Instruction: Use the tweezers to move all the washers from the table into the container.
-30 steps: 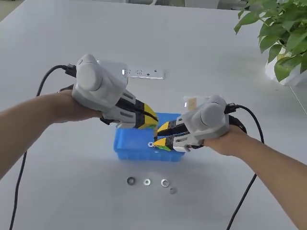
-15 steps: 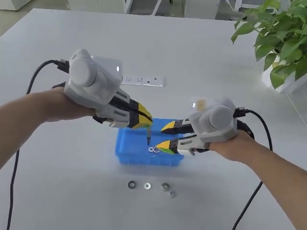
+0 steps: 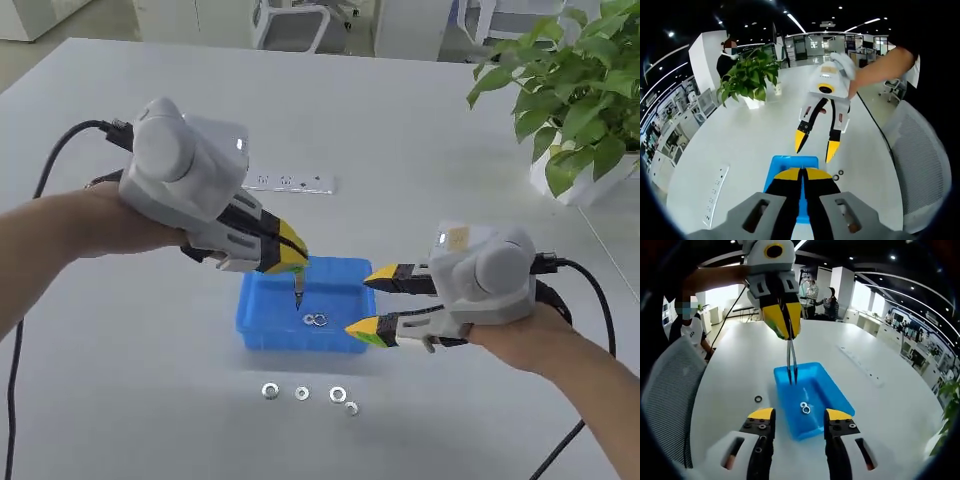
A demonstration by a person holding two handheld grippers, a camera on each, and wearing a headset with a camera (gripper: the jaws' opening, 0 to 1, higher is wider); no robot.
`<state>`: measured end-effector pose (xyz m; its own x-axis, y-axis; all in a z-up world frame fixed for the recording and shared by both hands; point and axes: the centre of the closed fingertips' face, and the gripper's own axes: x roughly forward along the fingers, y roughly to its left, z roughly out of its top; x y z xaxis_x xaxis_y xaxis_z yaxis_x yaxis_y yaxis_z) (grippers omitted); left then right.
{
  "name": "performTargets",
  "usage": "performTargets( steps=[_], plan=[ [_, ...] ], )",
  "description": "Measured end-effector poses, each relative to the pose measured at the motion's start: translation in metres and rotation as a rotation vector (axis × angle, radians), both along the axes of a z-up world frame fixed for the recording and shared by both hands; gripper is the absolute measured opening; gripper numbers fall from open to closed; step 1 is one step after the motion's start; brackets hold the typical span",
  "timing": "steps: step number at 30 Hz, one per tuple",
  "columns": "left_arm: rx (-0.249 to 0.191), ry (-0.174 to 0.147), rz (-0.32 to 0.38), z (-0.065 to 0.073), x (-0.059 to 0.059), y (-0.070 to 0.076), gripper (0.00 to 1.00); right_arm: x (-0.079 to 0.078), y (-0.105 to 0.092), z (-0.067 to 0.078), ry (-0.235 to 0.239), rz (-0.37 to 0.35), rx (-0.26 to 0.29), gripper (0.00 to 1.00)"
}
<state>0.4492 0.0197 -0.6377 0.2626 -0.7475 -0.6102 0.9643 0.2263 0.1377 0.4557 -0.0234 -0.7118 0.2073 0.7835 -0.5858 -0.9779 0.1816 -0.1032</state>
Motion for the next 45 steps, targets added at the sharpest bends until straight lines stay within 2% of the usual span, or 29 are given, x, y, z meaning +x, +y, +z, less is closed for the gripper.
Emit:
performTargets(
  steps=[2, 7, 21, 35, 45],
  plan=[
    [-0.003, -0.011, 0.005, 0.004, -0.002, -0.002, 0.05, -0.004, -0.006, 0.001, 0.000, -0.009, 0.001, 0.42],
    [-0.010, -0.012, 0.001, 0.009, -0.014, -0.009, 0.05, -0.014, -0.015, 0.002, 0.011, -0.030, 0.018, 0.46],
    [-0.023, -0.002, -0.023, 0.002, -0.041, -0.029, 0.05, -0.033, -0.027, 0.015, -0.008, -0.076, 0.076, 0.64],
    [-0.047, 0.020, -0.053, -0.016, -0.056, -0.052, 0.05, -0.047, -0.041, 0.009, 0.000, -0.103, 0.086, 0.79],
    [-0.056, 0.044, -0.064, -0.035, -0.065, -0.060, 0.05, -0.056, -0.045, -0.001, 0.018, -0.109, 0.083, 0.80]
  ],
)
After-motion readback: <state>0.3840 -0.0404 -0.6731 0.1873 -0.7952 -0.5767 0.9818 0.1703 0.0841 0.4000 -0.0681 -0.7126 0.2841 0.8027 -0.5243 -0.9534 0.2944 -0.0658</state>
